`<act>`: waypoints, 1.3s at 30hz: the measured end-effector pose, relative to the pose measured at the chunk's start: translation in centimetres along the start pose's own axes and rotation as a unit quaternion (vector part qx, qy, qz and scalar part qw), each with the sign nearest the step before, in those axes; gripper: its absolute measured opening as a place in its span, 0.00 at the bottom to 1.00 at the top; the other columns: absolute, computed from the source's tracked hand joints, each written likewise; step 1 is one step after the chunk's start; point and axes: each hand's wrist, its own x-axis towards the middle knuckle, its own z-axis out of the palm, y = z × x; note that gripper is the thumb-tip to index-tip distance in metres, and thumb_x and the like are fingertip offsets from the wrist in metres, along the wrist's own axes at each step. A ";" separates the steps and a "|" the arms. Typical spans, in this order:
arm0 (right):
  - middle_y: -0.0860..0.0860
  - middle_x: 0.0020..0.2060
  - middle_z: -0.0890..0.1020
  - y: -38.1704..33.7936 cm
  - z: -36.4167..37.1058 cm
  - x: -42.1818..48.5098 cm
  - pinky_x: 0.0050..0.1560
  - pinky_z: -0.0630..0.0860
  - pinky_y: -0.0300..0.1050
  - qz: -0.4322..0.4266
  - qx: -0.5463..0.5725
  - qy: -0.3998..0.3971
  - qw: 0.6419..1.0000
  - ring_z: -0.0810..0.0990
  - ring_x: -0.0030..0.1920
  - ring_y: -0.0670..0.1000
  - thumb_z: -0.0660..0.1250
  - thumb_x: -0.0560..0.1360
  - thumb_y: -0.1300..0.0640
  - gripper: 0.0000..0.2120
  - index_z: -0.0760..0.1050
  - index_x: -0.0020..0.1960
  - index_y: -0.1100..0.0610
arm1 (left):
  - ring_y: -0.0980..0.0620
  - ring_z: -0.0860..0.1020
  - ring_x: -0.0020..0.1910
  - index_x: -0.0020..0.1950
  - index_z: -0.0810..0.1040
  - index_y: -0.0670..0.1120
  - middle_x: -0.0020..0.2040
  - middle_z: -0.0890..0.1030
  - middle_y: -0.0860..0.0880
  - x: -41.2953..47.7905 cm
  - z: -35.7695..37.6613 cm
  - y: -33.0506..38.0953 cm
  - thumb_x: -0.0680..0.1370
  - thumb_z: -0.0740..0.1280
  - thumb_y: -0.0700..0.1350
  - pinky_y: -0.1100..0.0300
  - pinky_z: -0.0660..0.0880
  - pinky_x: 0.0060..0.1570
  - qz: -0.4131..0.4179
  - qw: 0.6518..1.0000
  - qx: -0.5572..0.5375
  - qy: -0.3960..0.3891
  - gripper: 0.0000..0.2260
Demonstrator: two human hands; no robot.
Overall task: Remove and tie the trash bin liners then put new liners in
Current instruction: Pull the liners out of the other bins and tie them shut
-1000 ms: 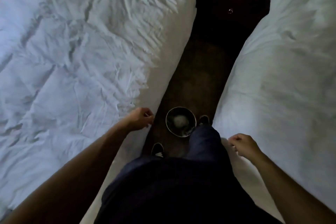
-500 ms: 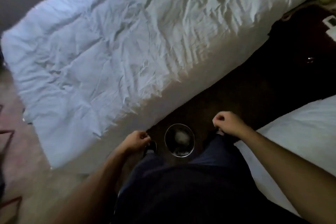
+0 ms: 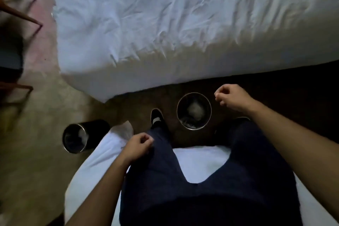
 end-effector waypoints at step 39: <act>0.50 0.53 0.80 22.0 17.0 18.9 0.52 0.83 0.55 0.013 -0.004 0.098 0.995 0.82 0.51 0.51 0.70 0.77 0.52 0.15 0.73 0.63 0.49 | 0.44 0.84 0.40 0.54 0.76 0.49 0.44 0.83 0.45 29.7 15.6 -5.0 0.79 0.67 0.49 0.54 0.81 0.36 0.077 0.991 0.058 0.091 0.06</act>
